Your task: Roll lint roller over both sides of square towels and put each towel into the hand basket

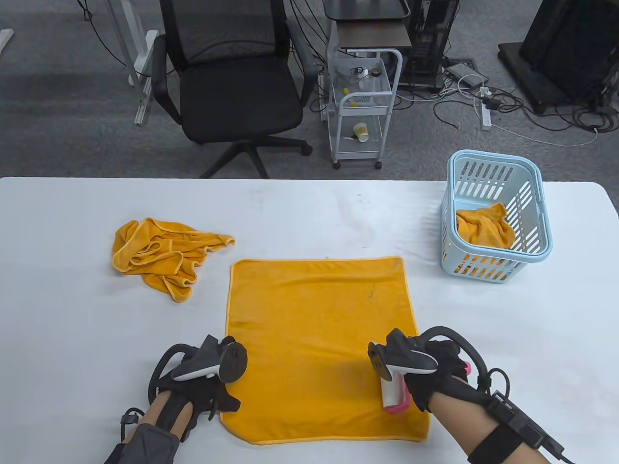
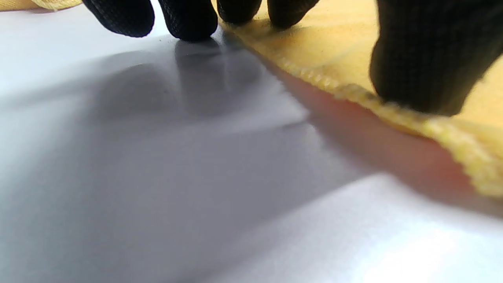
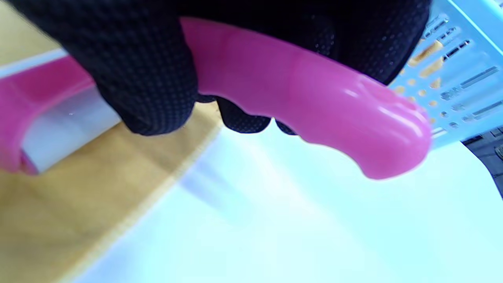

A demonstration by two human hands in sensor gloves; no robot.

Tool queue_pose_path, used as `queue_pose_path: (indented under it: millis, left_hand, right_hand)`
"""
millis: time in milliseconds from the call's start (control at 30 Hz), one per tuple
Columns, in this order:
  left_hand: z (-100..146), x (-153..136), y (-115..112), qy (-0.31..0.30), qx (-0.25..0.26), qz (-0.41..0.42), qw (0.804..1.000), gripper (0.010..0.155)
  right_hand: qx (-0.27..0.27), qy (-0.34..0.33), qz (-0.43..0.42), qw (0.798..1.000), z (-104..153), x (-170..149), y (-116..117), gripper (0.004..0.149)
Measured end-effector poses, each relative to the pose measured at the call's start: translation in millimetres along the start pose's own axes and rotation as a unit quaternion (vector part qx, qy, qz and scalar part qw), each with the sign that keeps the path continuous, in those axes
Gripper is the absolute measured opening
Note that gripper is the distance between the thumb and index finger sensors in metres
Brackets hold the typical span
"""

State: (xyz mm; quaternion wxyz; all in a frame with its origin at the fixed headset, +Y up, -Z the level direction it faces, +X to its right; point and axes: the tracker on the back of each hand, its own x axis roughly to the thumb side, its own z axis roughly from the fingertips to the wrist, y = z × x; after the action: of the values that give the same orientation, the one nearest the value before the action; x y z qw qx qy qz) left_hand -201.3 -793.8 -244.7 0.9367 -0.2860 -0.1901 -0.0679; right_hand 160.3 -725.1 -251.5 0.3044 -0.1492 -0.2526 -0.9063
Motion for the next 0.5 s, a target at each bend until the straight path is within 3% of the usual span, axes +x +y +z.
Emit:
queue_pose_path:
  millis: [133, 300, 500]
  left_hand:
    - [0, 0, 0, 0.0, 0.0, 0.0, 1.0, 0.1]
    - [0, 0, 0, -0.002, 0.0, 0.001, 1.0, 0.1]
    - [0, -1, 0, -0.004, 0.0, 0.003, 1.0, 0.099]
  right_hand:
    - [-0.054, -0.017, -0.082, 0.995, -4, -3, -14, 0.057]
    - [-0.169, -0.069, -0.201, 0.962, -21, 35, -46, 0.057]
    - [-0.182, -0.102, -0.182, 0.961, -46, 96, -64, 0.058]
